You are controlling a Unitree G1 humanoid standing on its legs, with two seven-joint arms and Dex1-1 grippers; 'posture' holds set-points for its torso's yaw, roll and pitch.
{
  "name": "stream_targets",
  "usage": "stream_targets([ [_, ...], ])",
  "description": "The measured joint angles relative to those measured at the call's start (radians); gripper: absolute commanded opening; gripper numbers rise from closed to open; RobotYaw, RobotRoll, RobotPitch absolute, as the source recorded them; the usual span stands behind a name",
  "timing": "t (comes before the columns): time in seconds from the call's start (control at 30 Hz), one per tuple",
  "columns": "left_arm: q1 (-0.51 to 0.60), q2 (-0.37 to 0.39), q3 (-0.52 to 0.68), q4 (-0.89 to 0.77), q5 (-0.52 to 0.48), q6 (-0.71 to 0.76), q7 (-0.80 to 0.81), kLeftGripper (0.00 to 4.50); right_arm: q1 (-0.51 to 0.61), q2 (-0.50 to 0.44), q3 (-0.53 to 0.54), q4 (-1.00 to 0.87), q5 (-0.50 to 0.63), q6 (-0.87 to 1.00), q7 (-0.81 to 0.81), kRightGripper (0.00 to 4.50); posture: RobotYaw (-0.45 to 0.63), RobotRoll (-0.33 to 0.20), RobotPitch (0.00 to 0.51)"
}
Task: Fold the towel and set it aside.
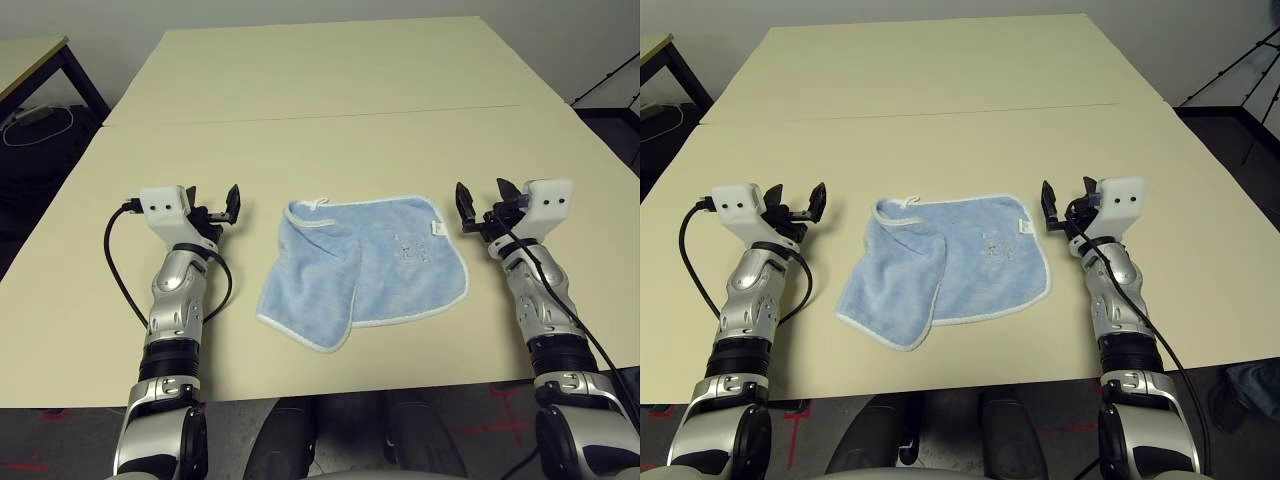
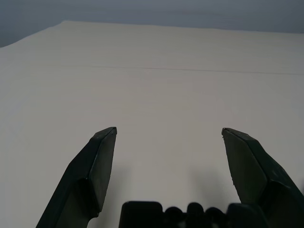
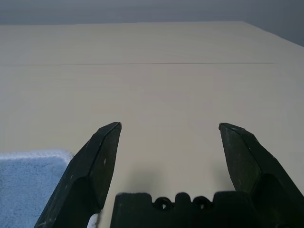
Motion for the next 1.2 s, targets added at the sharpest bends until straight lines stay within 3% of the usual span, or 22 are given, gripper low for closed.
stream_targets([
  [0.47, -0.003, 0.029, 0.001, -0.008, -0.034, 0.042, -0.044, 4.49, 0.0, -0.017, -0.003, -0.001, 0.004, 0.027, 0.033, 4.48, 0.01, 0.0, 0.118],
  [0.77, -0.052, 0.176, -0.006, 0.03, -0.102, 0.071, -0.363, 4.49, -0.004, -0.037, 0.001, -0.001, 0.021, 0.065, 0.102, 4.48, 0.02, 0.0, 0.129],
  [1.2, -0.07, 0.247, -0.147, 0.04, -0.133, 0.183, -0.772, 4.49, -0.023, -0.074, 0.006, -0.034, 0.023, 0.123, 0.183, 4.48, 0.01, 0.0, 0.134],
])
